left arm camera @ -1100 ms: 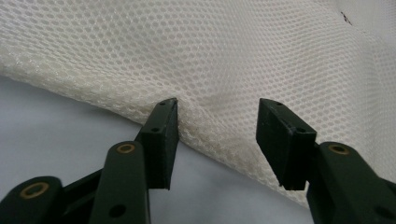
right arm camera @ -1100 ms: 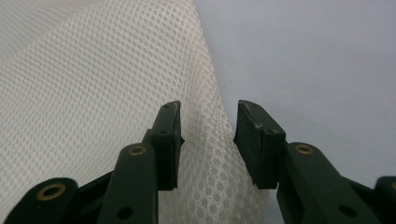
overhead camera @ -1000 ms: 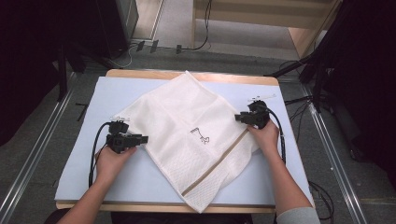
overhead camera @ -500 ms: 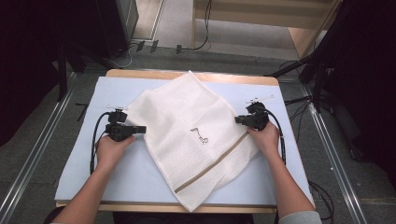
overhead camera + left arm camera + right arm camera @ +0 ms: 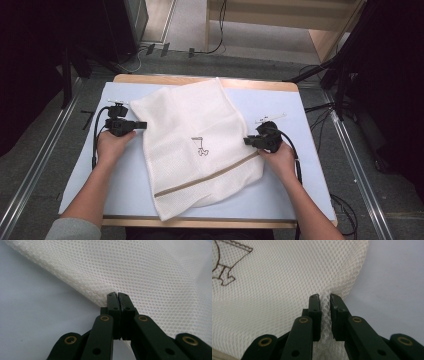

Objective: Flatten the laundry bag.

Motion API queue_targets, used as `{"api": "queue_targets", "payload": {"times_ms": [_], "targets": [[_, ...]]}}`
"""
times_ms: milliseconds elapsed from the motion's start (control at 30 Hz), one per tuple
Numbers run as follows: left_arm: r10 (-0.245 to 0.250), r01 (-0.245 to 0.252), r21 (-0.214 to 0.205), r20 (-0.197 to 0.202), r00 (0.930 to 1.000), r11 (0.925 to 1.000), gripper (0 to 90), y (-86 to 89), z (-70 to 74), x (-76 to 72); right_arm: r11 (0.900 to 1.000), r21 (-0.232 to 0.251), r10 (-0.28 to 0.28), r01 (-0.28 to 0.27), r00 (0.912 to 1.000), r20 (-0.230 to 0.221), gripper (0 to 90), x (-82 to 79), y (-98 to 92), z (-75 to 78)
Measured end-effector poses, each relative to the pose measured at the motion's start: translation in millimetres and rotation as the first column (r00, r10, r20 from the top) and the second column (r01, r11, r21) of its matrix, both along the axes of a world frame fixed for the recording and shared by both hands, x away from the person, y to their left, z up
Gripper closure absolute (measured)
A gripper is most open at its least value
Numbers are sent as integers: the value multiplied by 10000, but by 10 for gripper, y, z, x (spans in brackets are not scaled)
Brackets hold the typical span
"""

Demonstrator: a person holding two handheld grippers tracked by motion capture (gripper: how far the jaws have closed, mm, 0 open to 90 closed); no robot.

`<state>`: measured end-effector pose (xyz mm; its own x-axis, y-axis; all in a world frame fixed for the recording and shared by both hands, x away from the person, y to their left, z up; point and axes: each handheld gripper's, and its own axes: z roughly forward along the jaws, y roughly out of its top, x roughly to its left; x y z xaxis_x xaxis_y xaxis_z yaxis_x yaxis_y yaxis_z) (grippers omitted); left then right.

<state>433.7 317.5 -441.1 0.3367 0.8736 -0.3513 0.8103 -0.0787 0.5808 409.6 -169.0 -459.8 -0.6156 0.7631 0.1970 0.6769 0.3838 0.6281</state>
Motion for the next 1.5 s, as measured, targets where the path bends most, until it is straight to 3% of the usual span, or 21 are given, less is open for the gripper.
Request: {"api": "queue_targets", "payload": {"times_ms": [100, 200, 300, 367, 500, 633, 833, 967, 1067, 1133, 1267, 1367, 1400, 1467, 1500], "targets": [[15, -16, 144, 68, 10000, 9999, 896, -5, 11, 39, 9997, -8, 263, -263, 9996, 84, 819, -117, 61, -8], [19, -16, -199, 186, 9998, 9998, 887, 23, 34, 57, 9989, 78, 455, -455, 9989, 65, 813, -236, 124, -22], [74, -68, -218, 257, 9996, 9997, 864, 45, 49, 62, 9972, 77, 737, -738, 9972, 81, 763, -288, 146, -39], [105, -93, -363, 328, 9994, 9993, 789, 57, 63, 53, 9979, 178, 628, -629, 9980, 24, 730, -284, 117, -32], [82, -74, -146, 598, 9982, 9999, 579, 60, 139, -29, 9986, 317, 400, -413, 9984, 401, 651, -281, 29, 27], [17, -16, -12, 529, 9986, 10000, 497, 64, 188, -143, 9981, 513, 292, -332, 9967, 764, 614, -320, -43, 112], [-37, 30, 132, 516, 9987, 9999, 477, 63, 219, -402, 9967, 756, 213, -294, 9942, 1057, 593, -391, -154, 203], [-359, 352, 300, 206, 9991, 9989, 480, 15, 168, -589, 9964, 797, 204, -293, 9937, 1101, 594, -439, -220, 216], [-262, 263, 112, -102, 9996, 9996, 493, 9, 100, -698, 9968, 689, 314, -400, 9921, 1216, 594, -457, -237, 192], [-261, 269, 214, -366, 9990, 9994, 495, -10, 58, -751, 9968, 668, 355, -437, 9922, 1191, 594, -459, -238, 164], [-313, 324, 232, -468, 9984, 9992, 495, -64, 21, -814, 9968, 609, 457, -512, 9949, 894, 573, -428, -208, 83], [-328, 352, 274, -809, 9962, 9990, 509, -126, -47, -797, 9969, 564, 510, -546, 9967, 631, 563, -385, -176, 21], [-333, 357, 344, -657, 9973, 9988, 521, -136, -47, -801, 9970, 501, 566, -593, 9969, 540, 565, -376, -169, 8], [-305, 329, 341, -685, 9972, 9989, 576, -156, -58, -797, 9971, 361, 663, -677, 9970, 386, 596, -350, -138, -35], [-303, 323, 273, -708, 9970, 9991, 652, -168, -60, -795, 9971, 300, 697, -704, 9973, 243, 660, -332, -117, -55]]}}
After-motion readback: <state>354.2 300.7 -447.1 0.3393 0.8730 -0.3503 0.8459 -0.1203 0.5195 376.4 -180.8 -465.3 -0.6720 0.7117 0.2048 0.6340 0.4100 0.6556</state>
